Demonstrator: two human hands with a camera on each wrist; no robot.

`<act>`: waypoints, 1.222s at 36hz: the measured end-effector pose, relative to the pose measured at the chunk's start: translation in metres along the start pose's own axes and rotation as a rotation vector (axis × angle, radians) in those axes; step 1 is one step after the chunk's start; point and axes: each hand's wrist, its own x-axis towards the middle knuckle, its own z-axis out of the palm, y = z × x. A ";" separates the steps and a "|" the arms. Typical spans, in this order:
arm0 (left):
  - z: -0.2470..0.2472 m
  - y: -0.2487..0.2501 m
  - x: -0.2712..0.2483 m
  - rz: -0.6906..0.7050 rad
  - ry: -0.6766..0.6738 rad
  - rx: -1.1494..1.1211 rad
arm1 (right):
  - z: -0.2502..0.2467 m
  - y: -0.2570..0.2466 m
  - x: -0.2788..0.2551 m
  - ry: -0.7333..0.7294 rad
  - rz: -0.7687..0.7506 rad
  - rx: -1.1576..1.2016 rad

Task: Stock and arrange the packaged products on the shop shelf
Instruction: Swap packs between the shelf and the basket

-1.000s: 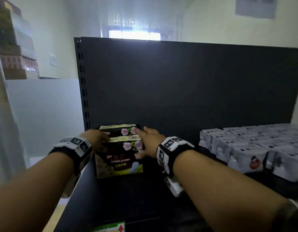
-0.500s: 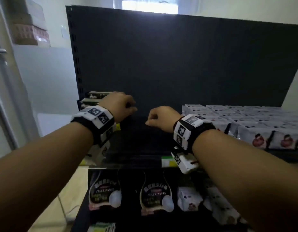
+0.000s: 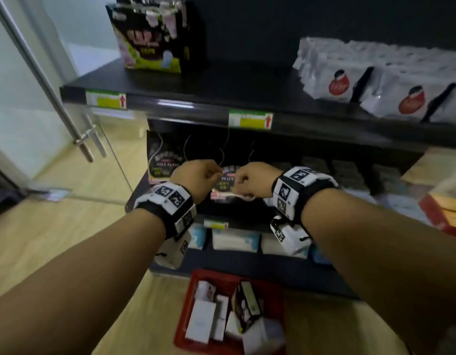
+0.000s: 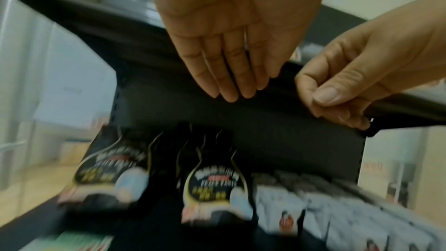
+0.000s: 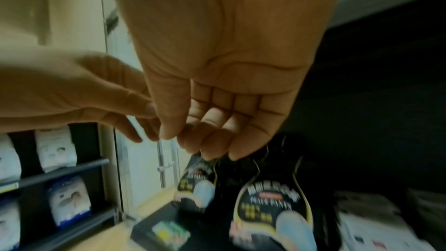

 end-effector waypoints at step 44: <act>0.603 -0.324 -0.139 -0.663 -0.662 0.166 | 0.602 0.324 0.116 -0.350 0.616 0.142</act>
